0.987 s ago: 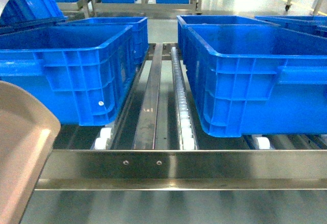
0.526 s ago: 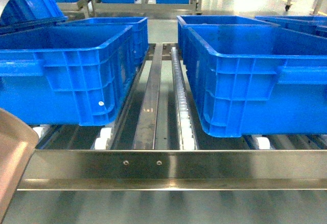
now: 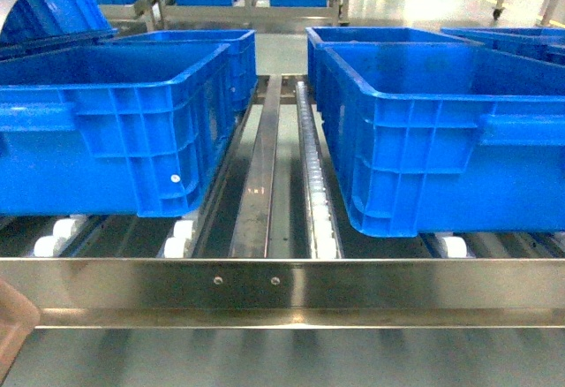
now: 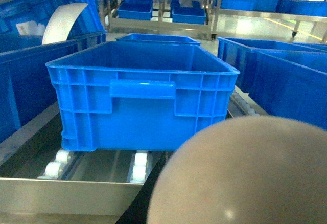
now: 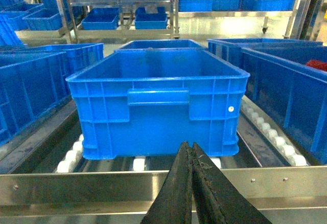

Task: Place part in tray to right shelf

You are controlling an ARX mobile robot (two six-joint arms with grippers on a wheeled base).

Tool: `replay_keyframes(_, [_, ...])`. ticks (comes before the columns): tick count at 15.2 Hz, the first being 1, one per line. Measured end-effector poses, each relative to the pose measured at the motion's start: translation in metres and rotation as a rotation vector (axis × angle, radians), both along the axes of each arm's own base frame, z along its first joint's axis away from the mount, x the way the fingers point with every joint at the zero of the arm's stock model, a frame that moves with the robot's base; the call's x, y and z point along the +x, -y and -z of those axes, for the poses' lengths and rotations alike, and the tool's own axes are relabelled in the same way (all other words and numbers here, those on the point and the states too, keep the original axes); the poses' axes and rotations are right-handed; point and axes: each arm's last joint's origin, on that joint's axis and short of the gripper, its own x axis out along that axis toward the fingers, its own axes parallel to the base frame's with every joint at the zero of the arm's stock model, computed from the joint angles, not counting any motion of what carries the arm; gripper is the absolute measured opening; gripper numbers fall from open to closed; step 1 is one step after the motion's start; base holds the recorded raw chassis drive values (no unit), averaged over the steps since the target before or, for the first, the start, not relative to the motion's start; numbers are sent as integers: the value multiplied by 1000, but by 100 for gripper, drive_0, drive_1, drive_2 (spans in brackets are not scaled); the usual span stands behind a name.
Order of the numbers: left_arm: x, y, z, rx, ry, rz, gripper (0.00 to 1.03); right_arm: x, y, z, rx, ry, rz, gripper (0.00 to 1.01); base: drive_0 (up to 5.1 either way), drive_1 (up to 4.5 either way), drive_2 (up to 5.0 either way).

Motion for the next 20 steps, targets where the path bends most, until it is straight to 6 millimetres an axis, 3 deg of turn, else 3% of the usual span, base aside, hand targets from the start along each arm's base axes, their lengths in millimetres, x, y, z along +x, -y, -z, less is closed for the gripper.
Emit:
replay_keyframes(10, [-12, 0, 0, 0, 7, -1, 12, 0, 0, 2, 2, -22, 0, 2, 0, 0, 0])
replay_keyframes(11, [-23, 0, 2, 1, 10, -1, 12, 0, 0, 2, 2, -22, 0, 2, 0, 0, 0])
replay_keyframes(20, [-23, 0, 3, 1, -3, 0, 12, 0, 0, 2, 2, -21, 1, 2, 0, 0, 0])
